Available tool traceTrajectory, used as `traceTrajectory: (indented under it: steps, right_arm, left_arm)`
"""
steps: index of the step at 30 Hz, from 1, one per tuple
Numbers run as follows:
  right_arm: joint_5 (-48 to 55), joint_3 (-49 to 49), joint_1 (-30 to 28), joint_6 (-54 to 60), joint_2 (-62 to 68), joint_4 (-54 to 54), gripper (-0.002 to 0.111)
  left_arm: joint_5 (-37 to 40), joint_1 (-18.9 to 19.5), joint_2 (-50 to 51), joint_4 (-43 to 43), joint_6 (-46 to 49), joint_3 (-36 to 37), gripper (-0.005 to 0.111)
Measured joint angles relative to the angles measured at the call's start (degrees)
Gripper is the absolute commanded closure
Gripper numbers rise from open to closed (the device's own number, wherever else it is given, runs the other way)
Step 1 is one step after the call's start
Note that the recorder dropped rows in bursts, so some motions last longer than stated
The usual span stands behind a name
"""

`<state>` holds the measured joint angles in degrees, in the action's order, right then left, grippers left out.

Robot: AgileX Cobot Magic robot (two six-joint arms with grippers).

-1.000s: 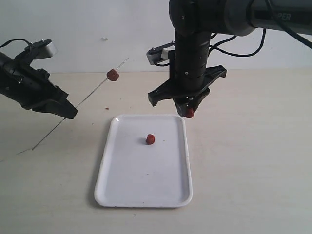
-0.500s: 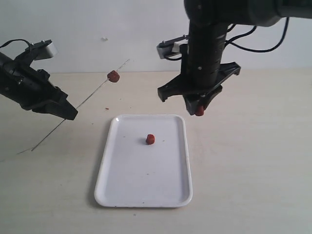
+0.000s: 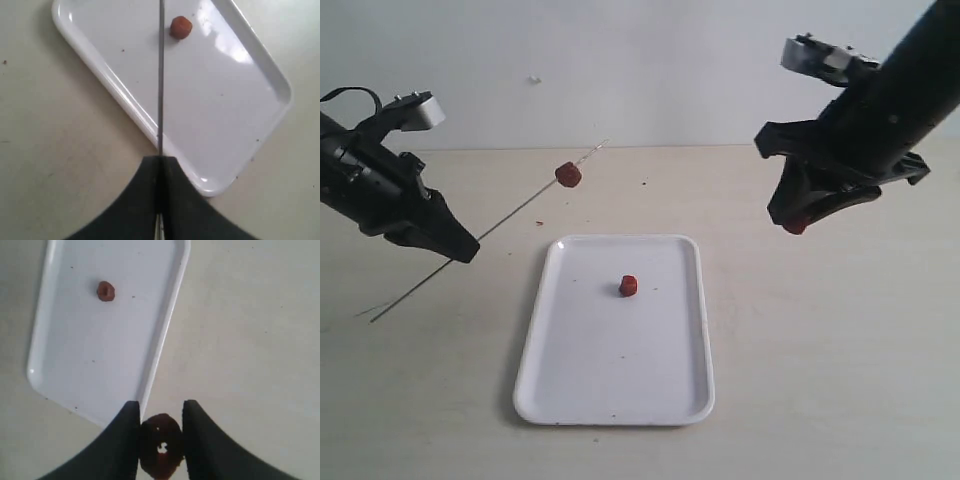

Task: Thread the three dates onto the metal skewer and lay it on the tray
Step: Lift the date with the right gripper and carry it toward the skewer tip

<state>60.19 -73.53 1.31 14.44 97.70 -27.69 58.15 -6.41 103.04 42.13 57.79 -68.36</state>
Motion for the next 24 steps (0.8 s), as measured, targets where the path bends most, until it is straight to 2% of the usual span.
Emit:
traceTrajectory:
  steps: [7, 12, 17, 24]
  right_arm:
    - [2.5, 6.8, -11.5, 18.7, -0.5, -21.0, 0.079]
    - [8.7, 7.2, -17.4, 29.5, 3.3, -33.8, 0.079]
    - [9.2, 7.2, -19.4, 33.5, 8.9, -39.6, 0.079]
    - [9.2, 7.2, -19.4, 34.5, 14.5, -40.5, 0.079]
  left_arm:
    - [2.6, 0.0, -0.4, -4.1, 2.2, 0.0, 0.107]
    - [7.1, 0.0, -2.2, -4.8, 9.9, 0.0, 0.107]
    - [9.9, 0.0, -3.7, -4.8, 17.4, 0.0, 0.107]
    - [8.1, 0.0, -4.4, -4.8, 26.8, 0.0, 0.107]
